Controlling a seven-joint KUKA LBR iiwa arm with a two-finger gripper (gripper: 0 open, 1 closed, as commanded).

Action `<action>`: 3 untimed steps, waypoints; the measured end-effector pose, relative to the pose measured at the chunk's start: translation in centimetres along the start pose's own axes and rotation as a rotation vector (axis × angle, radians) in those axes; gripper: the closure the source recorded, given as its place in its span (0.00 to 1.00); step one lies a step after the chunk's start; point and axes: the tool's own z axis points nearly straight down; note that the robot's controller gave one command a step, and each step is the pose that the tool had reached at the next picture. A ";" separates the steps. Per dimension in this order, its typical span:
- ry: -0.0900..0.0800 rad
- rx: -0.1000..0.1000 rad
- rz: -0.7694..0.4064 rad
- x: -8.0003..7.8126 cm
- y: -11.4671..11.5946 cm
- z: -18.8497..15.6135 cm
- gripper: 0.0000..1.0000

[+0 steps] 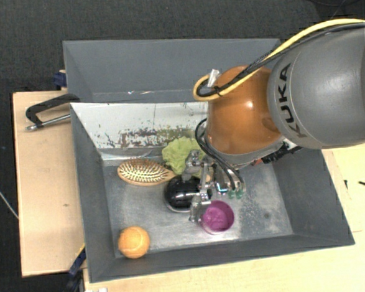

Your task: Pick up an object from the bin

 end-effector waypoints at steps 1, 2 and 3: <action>-0.007 -0.001 0.001 -0.1 0.0 -0.4 0.00; -0.029 -0.019 0.256 -2.7 0.1 7.1 1.00; -0.029 -0.019 0.256 -2.7 0.1 7.1 1.00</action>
Offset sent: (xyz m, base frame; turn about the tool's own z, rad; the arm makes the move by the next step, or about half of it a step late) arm 0.0158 -0.0078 -0.0894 0.2646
